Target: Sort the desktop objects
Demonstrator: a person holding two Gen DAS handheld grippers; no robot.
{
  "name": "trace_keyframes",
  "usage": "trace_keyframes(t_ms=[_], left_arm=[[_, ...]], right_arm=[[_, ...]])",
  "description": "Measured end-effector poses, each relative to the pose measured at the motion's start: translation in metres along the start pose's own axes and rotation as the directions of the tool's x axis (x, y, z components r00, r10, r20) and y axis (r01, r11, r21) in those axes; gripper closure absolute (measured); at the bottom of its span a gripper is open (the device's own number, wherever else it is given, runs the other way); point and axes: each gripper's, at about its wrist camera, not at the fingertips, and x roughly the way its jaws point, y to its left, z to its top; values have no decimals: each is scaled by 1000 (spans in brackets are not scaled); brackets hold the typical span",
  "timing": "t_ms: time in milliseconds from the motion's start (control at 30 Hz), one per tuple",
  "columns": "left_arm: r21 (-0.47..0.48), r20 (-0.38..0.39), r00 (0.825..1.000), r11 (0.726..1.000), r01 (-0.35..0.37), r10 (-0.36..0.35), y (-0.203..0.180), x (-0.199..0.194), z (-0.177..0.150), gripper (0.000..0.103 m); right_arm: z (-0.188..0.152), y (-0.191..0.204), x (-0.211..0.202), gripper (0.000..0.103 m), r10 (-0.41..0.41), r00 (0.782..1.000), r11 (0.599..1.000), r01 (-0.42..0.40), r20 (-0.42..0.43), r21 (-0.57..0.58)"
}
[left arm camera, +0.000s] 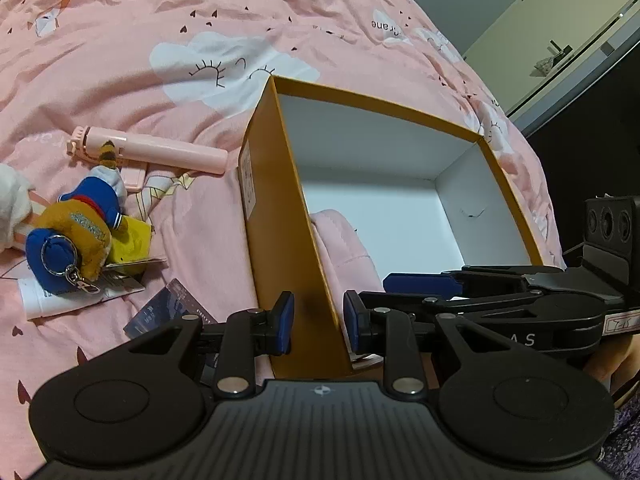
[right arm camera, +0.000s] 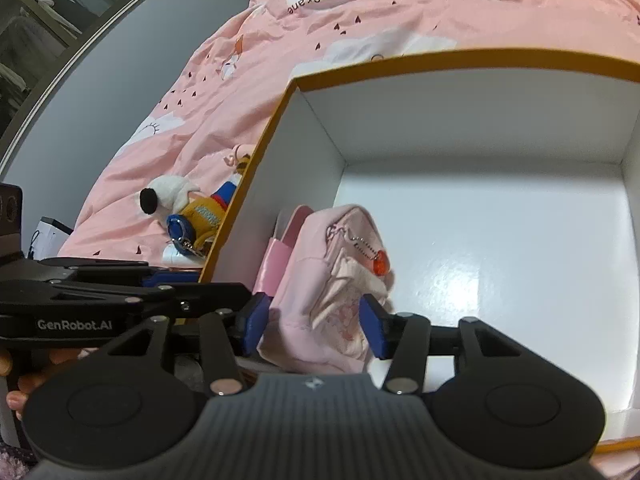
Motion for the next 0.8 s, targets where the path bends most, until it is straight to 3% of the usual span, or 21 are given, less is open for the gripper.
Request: trace_keyframes(t_ms=[400, 667, 800], left_arm=[[-4, 95, 995, 1000, -11, 11, 3, -23, 2, 73], [-64, 267, 956, 992, -107, 120, 25, -57, 4, 73], [-53, 265, 954, 990, -133, 143, 34, -68, 3, 73]], right_arm=[[2, 8, -13, 47, -42, 997, 999, 42, 68, -11], [0, 28, -27, 48, -62, 982, 997, 70, 179, -40], [-3, 49, -26, 48, -101, 966, 988, 125, 237, -86]])
